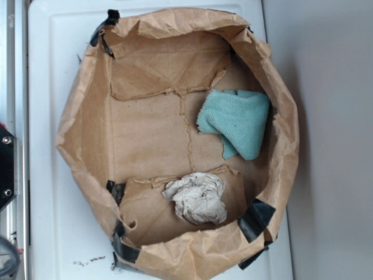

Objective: Grab the blue cloth.

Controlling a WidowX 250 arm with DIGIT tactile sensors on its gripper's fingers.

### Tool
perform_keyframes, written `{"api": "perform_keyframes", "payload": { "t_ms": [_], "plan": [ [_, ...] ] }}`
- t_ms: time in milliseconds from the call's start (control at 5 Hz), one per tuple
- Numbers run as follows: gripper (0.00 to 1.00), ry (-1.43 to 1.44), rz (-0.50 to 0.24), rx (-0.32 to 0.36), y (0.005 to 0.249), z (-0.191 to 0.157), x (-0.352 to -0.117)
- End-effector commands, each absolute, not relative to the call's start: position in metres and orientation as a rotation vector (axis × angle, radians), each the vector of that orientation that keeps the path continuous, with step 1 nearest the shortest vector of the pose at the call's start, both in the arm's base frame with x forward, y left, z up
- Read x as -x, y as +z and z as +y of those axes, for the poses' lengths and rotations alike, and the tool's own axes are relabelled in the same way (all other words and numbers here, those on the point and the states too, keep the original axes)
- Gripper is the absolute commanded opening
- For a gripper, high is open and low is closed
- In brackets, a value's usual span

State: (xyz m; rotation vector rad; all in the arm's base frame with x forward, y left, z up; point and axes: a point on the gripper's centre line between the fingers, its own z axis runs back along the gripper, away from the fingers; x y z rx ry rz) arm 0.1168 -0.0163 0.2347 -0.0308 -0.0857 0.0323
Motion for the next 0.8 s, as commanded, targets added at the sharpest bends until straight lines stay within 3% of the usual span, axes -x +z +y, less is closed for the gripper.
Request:
{"api": "perform_keyframes", "payload": {
  "t_ms": [0, 400, 600],
  "plan": [
    [1.00, 0.044, -0.163, 0.047, 0.242, 0.007, -0.217],
    [1.00, 0.044, -0.163, 0.047, 0.242, 0.007, -0.217],
    [1.00, -0.044, -0.237, 0.050, 0.192, 0.021, -0.256]
  ]
}}
